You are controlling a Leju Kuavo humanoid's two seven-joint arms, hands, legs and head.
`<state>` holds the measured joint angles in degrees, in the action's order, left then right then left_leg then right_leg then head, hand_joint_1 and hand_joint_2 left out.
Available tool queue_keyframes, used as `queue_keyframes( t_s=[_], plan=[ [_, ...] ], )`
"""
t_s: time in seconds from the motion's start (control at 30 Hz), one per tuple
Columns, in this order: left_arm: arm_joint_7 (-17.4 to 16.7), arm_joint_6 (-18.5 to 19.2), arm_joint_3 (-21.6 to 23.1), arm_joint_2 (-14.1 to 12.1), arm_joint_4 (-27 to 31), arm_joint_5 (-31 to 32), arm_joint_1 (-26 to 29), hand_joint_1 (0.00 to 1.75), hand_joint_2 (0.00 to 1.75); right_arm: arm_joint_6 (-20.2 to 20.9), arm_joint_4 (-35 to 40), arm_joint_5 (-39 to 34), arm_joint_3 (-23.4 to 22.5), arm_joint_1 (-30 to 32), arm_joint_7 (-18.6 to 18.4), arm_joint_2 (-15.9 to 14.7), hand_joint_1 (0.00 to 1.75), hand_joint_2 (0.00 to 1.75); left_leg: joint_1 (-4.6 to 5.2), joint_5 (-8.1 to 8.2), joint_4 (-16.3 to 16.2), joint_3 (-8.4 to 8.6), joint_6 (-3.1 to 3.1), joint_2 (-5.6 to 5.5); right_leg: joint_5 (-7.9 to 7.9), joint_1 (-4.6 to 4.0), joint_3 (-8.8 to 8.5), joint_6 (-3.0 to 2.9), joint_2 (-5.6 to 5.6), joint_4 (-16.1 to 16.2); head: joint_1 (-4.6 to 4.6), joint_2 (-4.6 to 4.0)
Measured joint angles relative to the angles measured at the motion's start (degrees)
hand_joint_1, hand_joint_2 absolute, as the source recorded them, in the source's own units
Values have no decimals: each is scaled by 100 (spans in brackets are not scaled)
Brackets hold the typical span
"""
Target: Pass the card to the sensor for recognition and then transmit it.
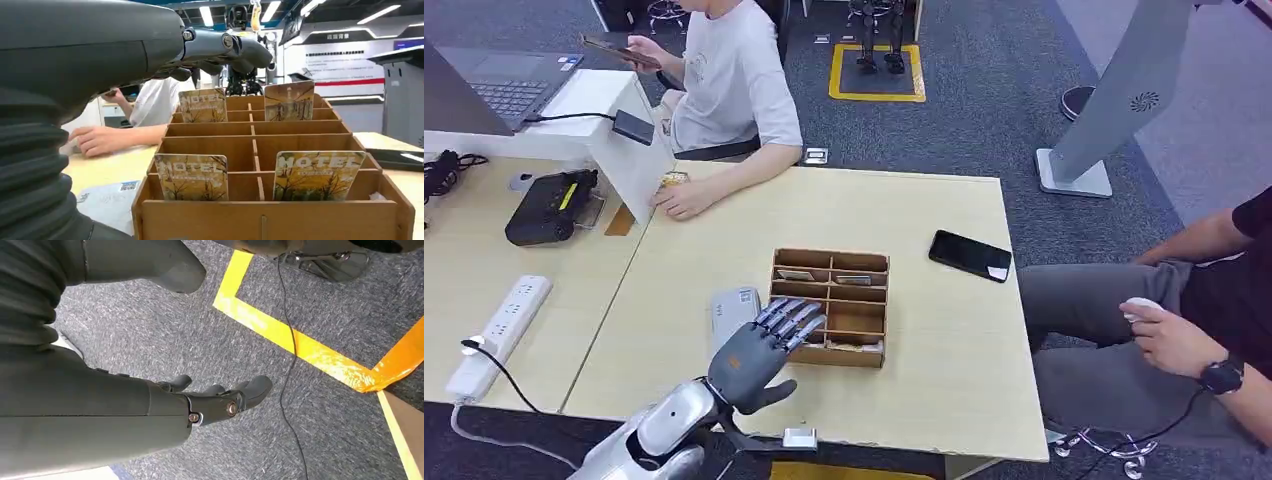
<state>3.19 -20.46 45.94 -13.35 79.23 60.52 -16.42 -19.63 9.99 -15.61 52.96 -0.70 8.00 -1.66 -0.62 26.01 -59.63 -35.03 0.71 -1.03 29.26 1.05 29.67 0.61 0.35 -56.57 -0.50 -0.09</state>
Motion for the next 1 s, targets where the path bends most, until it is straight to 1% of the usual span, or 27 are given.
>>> queue_keyframes(
  t_s=[0.37,0.57,1.0],
  plan=[
    [-120,149,-20,101,-170,-20,0,0,175,-28,0,-2,-17,2,4,0,0,175,0,0,0,0,0,-1,0,0,0,0,0,0,0,2],
    [-258,188,-105,140,-254,-29,2,0,175,-35,0,-7,-35,5,-7,9,0,175,0,0,0,0,0,-1,0,0,0,0,0,0,0,0],
    [-302,214,-284,175,-330,-18,35,0,175,-85,-2,-4,-35,9,-15,44,0,175,0,0,0,-1,0,-1,0,0,0,0,0,0,2,2]
  ],
)
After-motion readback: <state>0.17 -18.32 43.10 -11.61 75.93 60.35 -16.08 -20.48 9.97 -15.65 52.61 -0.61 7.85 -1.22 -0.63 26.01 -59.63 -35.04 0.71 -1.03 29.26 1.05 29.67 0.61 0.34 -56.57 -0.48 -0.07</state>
